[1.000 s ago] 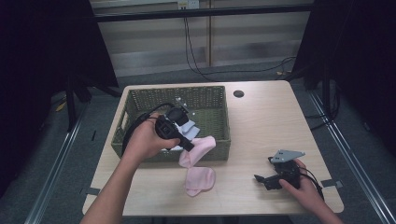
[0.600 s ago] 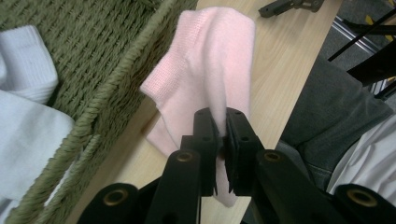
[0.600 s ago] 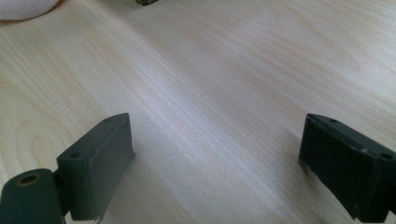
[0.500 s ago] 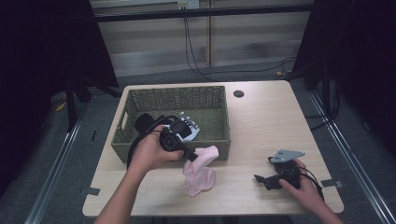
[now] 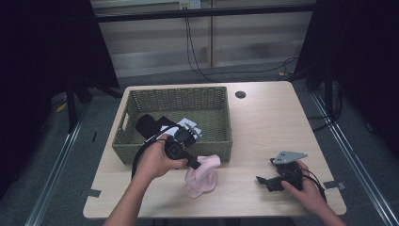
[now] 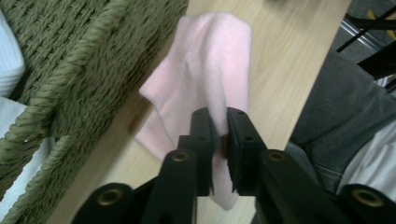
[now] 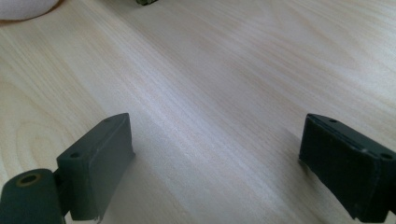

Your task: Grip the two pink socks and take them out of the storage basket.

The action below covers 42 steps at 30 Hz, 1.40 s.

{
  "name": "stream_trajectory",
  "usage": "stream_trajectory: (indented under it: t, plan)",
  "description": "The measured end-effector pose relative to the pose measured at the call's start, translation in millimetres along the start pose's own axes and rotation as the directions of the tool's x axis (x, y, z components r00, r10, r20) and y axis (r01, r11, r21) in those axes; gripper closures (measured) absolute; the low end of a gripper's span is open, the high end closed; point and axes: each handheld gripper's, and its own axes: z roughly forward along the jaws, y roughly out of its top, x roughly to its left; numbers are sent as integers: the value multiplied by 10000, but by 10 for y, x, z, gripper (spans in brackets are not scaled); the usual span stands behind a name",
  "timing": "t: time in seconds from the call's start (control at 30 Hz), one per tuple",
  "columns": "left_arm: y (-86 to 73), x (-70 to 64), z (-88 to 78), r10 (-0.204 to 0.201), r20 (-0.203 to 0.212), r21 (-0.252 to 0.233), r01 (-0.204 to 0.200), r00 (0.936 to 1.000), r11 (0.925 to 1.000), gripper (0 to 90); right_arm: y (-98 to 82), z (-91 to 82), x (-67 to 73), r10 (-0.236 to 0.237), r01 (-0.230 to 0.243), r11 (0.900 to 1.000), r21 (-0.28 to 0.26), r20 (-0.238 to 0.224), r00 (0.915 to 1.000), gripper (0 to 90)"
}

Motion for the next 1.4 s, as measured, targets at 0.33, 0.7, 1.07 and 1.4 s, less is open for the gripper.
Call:
stream_trajectory:
  t: [0.33,0.7,1.07,1.4]
  plan:
    - [-191,12,-46,177,-584,-760,-221,9981,9969,461,0,0,1,-5,5,10000,1,-6,10000,89]
    - [-544,128,18,-33,-821,-1389,-82,9966,9903,396,0,0,0,-2,2,10000,-2,-2,10000,90]
    - [-893,312,115,-94,-1304,-1877,-154,9914,9821,364,0,0,0,1,-1,10000,-5,-3,10000,89]
    - [-1231,498,242,-539,-1466,-2270,195,9877,9737,332,0,0,1,5,-5,10000,-5,-4,10000,90]
